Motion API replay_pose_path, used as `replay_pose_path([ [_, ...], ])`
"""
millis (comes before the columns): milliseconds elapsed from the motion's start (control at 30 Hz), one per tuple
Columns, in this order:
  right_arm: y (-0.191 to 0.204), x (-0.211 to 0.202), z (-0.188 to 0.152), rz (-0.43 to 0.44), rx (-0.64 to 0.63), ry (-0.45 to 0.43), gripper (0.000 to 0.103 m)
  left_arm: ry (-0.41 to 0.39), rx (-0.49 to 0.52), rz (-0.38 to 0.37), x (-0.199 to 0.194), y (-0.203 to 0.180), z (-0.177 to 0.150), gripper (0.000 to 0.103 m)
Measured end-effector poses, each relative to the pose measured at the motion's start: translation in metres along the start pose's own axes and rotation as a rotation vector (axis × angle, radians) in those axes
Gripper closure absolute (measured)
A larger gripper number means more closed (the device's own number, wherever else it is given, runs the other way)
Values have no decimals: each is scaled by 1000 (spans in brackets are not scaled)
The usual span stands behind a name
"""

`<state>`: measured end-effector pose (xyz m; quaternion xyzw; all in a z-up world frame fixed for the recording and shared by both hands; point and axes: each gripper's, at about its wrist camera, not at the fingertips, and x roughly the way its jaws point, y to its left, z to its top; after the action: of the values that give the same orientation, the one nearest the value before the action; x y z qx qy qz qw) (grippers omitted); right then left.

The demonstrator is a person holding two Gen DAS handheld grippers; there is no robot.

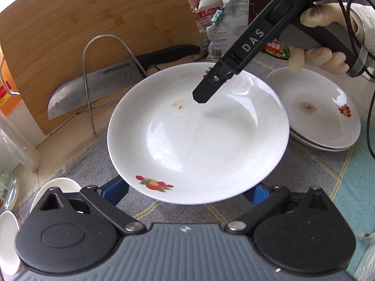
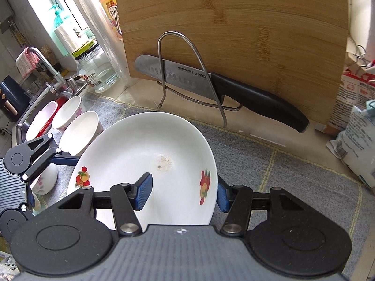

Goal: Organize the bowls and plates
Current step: 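Carry the held flat plate with the right tool toward the plate stack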

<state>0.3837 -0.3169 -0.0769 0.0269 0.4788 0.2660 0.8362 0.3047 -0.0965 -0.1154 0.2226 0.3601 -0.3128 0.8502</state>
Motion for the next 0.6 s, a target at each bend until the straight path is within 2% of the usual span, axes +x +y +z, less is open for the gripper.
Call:
replay_pose_path([
  [600,-32,-98,-86,-208,192,-101,41,-81,193,-193,7,-72,40,2],
])
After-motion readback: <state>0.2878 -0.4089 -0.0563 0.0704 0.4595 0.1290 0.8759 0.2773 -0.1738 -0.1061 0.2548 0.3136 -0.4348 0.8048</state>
